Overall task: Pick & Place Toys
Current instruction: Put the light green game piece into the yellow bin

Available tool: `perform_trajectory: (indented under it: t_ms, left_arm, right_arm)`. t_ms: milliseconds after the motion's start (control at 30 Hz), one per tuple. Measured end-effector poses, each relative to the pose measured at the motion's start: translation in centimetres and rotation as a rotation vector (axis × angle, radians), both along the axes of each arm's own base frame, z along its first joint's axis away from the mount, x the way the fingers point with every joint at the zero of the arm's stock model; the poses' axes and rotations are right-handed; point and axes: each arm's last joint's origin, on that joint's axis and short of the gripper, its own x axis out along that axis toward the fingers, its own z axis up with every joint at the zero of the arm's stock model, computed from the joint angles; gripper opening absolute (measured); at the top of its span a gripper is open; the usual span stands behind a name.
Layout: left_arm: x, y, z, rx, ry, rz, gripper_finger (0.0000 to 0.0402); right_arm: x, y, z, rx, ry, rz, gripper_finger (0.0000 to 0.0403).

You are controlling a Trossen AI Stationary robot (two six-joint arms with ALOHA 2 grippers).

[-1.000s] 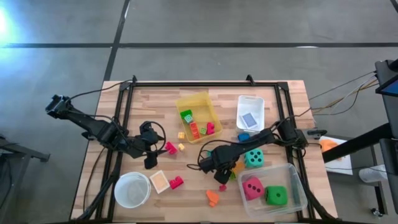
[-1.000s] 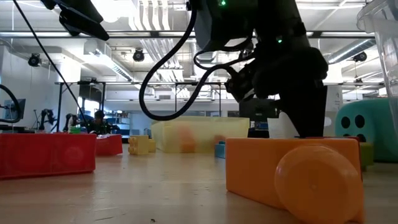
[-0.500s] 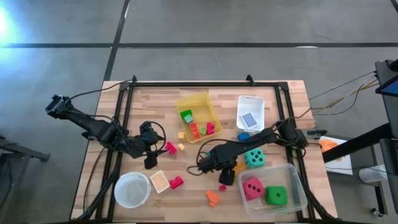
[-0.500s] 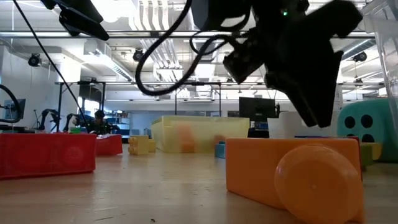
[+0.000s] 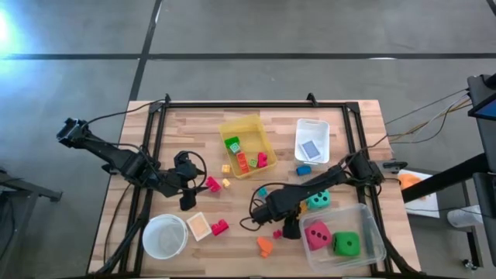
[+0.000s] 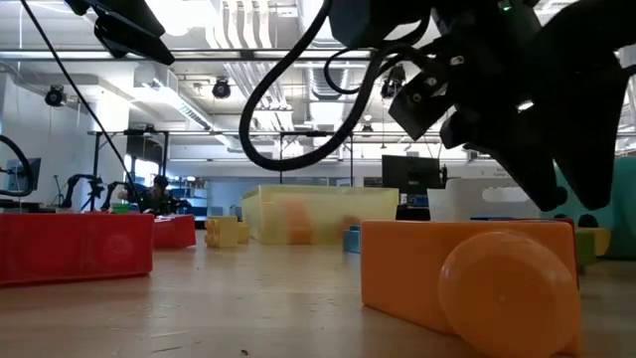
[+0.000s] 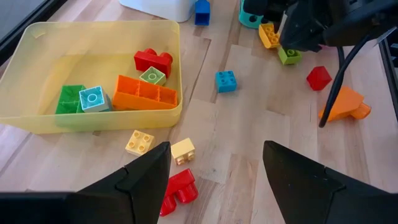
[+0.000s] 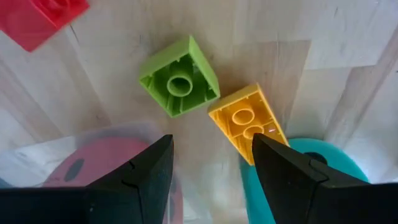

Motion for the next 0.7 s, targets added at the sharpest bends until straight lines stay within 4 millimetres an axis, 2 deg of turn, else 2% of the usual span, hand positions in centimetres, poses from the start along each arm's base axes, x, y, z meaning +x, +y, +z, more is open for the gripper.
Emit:
perform_trajectory:
  t_ms: [233,700]
  left_arm:
    - [0.00,0.00,0.00,0.000,0.000,0.001,0.0258]
    - [0.00,0.00,0.00,-0.001,0.000,0.000,0.0258]
  right_arm:
    - [-0.01,0.20,-0.33,-0.036,-0.047,0.159,0.0209]
    - [0.21,0.68,-0.79,0.032,-0.087,0.279,0.0209]
